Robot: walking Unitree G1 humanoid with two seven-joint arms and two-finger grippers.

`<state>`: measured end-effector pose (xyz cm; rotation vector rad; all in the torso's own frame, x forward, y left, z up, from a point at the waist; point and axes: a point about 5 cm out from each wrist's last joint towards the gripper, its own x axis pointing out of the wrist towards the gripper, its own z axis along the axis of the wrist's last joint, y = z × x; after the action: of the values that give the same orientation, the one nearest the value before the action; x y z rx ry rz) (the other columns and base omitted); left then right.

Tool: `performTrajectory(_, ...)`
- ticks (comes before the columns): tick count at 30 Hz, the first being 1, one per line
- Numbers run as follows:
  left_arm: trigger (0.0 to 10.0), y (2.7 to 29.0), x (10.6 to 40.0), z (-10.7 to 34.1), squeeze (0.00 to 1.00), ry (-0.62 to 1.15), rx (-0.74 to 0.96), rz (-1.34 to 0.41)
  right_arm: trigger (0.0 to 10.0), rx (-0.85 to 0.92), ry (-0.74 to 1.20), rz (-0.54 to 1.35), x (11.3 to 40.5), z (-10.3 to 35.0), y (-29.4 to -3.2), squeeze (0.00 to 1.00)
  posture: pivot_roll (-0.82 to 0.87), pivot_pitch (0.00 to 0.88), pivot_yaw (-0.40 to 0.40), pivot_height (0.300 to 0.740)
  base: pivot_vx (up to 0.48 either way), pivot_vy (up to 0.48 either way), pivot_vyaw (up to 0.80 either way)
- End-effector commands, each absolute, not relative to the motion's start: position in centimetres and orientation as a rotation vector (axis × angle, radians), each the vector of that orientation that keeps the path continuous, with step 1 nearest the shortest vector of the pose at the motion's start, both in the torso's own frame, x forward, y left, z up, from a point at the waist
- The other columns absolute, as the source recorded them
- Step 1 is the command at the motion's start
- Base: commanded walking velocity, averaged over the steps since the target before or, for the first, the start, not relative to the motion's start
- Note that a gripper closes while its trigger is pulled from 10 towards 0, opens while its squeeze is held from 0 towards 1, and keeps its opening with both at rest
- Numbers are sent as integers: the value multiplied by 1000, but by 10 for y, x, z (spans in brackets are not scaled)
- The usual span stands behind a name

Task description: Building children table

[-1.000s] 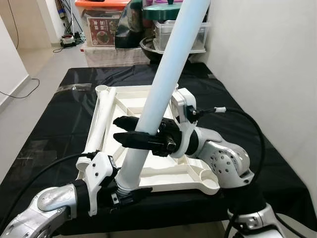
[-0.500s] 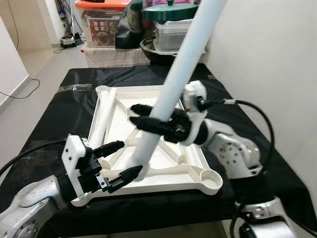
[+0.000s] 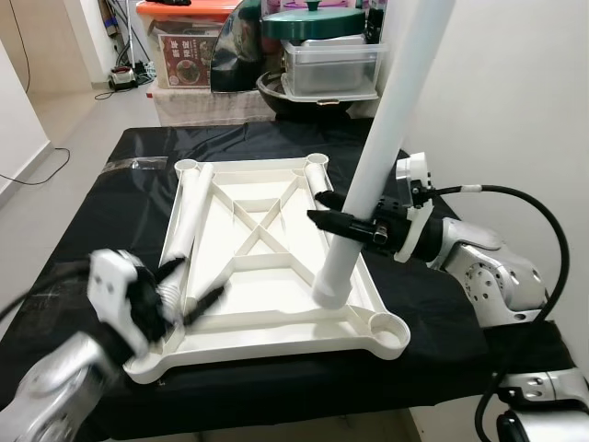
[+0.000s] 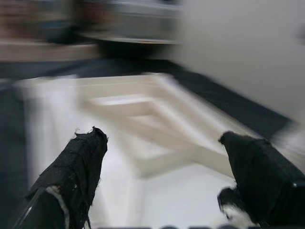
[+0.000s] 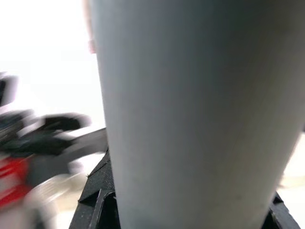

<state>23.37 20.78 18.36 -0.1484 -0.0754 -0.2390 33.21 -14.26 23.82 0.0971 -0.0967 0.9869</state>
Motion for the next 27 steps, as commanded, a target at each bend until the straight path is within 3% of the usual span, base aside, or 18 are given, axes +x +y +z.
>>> performTrajectory(1, 10000, 204, 232, 176, 0, -50, -139, -201, 1216, 106, -150, 878, 333, 245, -142, 0, -5, 0, -44, 740, 0, 0, 0)
performTrajectory(3, 10000, 200, 231, 176, 0, -53, -137, -210, 1216, 125, -162, 850, 333, 246, -140, 0, -4, 0, -44, 740, 0, 0, 0)
performTrajectory(4, 10000, 189, 229, 174, 0, -49, -146, -238, 10000, 148, -182, 836, 330, 247, -133, 0, -2, 0, -43, 740, 0, 0, 0)
performTrajectory(10, 10000, 158, 221, 173, 0, -66, -165, -325, 10000, 254, -178, 818, 321, 239, -105, 0, 10, 0, -45, 740, 0, 0, 0)
performTrajectory(12, 10000, 157, 221, 172, 0, -62, -160, -326, 10000, 265, -170, 820, 321, 238, -103, 0, 10, 0, -45, 740, 0, 0, 0)
performTrajectory(22, 10000, 161, 220, 173, 0, -49, -137, -313, 10000, 256, -136, 794, 319, 234, -107, 0, 12, 0, -42, 740, 0, 0, -783)
performTrajectory(27, 10000, 158, 220, 176, 0, -77, -137, -316, 10000, 199, -162, 829, 311, 234, -104, 0, 14, 0, -40, 740, 0, 432, -460)
